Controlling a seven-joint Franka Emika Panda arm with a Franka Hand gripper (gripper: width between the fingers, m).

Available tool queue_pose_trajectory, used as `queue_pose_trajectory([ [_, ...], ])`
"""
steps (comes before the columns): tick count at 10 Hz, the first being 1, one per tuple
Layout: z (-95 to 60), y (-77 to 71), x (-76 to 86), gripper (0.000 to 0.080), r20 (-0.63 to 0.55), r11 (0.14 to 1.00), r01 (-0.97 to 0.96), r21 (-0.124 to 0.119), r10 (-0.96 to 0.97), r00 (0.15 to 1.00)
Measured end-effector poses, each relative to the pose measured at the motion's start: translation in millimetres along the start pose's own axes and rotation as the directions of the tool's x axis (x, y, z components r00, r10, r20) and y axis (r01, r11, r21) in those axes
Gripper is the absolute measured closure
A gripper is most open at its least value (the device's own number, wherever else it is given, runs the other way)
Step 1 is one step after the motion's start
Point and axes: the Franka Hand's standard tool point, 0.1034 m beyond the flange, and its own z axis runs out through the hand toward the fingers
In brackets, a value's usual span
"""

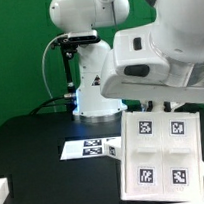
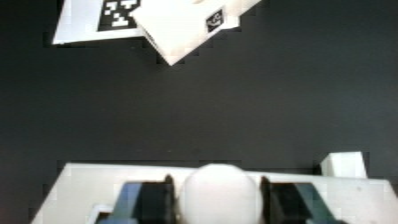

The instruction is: Assemble cabinet

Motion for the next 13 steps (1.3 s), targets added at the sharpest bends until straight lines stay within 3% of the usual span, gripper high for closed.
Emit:
queue_pose_trajectory([
  [2,-1.8,3.2,1.2,0.0580,0.017,1.000,0.016,-0.003,-0.016,1.000],
  [3,-9.7,1.8,4.2,0.0580,0.011,1.000,0.025,-0.010,-0.025,1.000],
  [6,-14.3,9.6,14.2,0.0580,0.013,0.997,0.080,-0.001,-0.080,0.997],
  [9,-27.2,5.5,24.0,0.0580,-0.090,0.994,0.109,0.006,-0.108,0.990],
  [13,-26.9,6.5,25.6,0.0580,-0.110,0.994,0.111,0.011,-0.110,0.988],
])
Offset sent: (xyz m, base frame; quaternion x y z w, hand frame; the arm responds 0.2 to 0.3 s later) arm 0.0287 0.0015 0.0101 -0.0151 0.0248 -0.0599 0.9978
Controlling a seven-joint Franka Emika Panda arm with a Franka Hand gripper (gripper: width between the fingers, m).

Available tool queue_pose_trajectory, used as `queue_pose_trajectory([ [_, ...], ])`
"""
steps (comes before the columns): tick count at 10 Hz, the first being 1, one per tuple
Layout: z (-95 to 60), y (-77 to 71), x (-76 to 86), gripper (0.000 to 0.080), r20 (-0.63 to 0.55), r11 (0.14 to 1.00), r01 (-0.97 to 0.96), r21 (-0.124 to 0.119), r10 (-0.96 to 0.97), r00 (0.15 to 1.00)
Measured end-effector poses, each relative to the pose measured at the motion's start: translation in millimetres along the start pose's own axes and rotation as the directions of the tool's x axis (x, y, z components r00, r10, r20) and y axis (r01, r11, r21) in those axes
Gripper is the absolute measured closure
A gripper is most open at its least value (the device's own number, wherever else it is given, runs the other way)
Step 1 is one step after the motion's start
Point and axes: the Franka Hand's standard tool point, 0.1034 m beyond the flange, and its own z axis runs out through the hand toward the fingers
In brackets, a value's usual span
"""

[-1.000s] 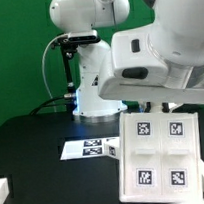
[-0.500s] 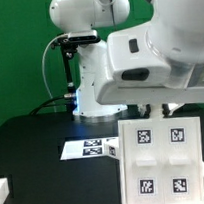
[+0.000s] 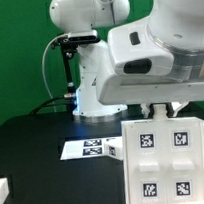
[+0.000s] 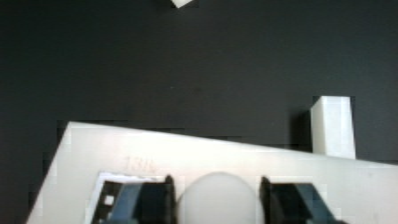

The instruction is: Assemble cabinet

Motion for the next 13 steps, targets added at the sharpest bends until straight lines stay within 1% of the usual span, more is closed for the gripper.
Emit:
queue_pose_trajectory([
  [1,-2.5,-1.7,2.0,0.0580,-0.016,1.000,0.004,-0.001,-0.004,1.000],
  [2,-7.7,-8.3,5.4,0.0580,-0.049,1.000,0.014,-0.009,-0.015,0.999],
  [3,-10.0,-14.8,6.2,0.0580,-0.059,0.999,0.026,-0.025,-0.027,0.998],
  [5,-12.9,-15.0,12.7,0.0580,-0.090,0.999,0.024,-0.025,-0.026,0.996],
  [7,-15.3,-10.8,19.8,0.0580,-0.124,0.999,0.030,-0.023,-0.032,0.992],
  [11,-14.7,-9.3,19.9,0.0580,-0.122,0.999,0.026,-0.021,-0.028,0.992],
  [12,-14.6,-9.0,19.9,0.0358,-0.122,0.999,0.026,-0.021,-0.028,0.992],
  [13,-15.2,-8.4,19.8,0.0190,-0.122,0.999,0.025,-0.020,-0.027,0.992],
])
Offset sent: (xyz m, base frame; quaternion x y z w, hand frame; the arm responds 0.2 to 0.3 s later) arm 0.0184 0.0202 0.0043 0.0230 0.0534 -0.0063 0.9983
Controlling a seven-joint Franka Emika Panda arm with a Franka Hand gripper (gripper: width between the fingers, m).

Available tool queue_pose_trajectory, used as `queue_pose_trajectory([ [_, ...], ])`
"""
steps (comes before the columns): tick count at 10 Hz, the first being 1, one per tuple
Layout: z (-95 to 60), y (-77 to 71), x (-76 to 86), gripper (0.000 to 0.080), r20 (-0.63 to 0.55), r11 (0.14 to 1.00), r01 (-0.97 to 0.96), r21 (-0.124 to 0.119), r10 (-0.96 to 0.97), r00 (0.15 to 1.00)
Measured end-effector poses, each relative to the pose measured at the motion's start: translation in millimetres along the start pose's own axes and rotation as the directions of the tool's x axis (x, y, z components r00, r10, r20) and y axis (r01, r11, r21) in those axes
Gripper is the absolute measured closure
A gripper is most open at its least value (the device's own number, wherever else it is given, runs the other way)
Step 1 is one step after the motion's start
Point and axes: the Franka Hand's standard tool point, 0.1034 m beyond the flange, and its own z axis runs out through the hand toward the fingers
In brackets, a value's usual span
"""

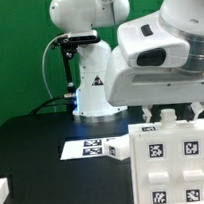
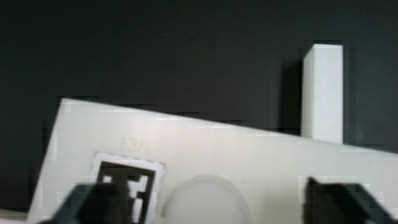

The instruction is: Assemble cabinet

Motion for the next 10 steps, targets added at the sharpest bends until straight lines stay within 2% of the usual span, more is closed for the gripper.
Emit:
queue_pose_trajectory([
  [1,-5.1,3.2,-5.4,0.0190,0.008,1.000,-0.013,0.003,0.013,1.000],
  [2,-12.0,11.1,-16.4,0.0039,0.025,0.999,-0.043,0.006,0.043,0.999],
  [4,-13.5,35.2,-46.6,0.0012,0.075,0.995,-0.101,0.025,0.099,0.992],
  [5,-13.8,42.3,-55.9,0.0003,0.098,0.991,-0.131,0.027,0.128,0.987],
  [8,-10.8,41.6,-54.0,0.0004,0.100,0.991,-0.129,0.025,0.126,0.987],
  [9,-9.0,44.0,-55.0,0.0004,0.105,0.989,-0.146,0.036,0.142,0.984],
  [10,-0.7,58.4,-59.5,0.0004,0.117,0.977,-0.195,0.085,0.184,0.976],
])
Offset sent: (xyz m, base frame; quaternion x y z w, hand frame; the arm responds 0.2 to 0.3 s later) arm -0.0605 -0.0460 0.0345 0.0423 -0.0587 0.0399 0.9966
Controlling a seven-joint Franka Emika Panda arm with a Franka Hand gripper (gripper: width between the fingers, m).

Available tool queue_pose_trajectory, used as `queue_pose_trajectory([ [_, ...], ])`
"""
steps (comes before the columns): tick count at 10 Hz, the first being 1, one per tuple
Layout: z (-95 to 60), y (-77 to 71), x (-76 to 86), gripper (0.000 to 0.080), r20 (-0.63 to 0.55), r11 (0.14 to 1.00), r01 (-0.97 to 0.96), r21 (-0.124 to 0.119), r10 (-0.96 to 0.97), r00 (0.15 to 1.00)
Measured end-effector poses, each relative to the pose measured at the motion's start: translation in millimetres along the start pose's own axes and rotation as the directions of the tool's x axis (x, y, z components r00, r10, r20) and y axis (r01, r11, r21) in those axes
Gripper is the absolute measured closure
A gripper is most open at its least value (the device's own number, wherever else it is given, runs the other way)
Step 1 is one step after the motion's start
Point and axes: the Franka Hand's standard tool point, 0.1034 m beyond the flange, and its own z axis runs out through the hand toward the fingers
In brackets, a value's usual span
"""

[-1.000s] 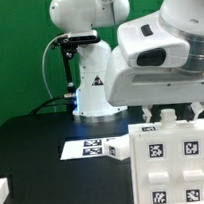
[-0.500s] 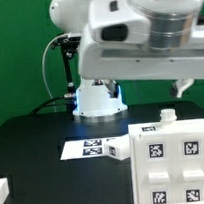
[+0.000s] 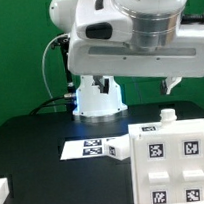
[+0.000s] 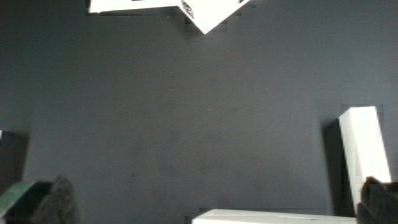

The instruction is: Assemble cabinet

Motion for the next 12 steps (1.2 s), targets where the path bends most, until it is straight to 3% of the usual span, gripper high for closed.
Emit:
queue_pose_trajectory([
  [2,35.5,36.3,-11.0,0.0004,0.023,0.989,-0.095,0.113,0.093,0.995],
  [3,52.1,45.4,-19.0,0.0004,0.069,0.977,-0.150,0.152,0.141,0.988],
  [6,54.1,46.8,-18.7,0.0004,0.073,0.977,-0.152,0.149,0.142,0.987],
  [7,56.9,47.6,-17.3,0.0004,0.084,0.971,-0.171,0.166,0.158,0.984],
  [9,82.8,66.4,-11.1,0.0004,0.137,0.929,-0.261,0.262,0.231,0.963],
  [10,99.4,68.5,-15.2,0.0004,0.195,0.893,-0.321,0.316,0.270,0.943],
  [11,110.6,70.0,-16.6,0.0004,0.248,0.861,-0.367,0.353,0.292,0.924],
  [12,109.8,67.9,-15.5,0.0004,0.241,0.864,-0.363,0.349,0.292,0.926],
])
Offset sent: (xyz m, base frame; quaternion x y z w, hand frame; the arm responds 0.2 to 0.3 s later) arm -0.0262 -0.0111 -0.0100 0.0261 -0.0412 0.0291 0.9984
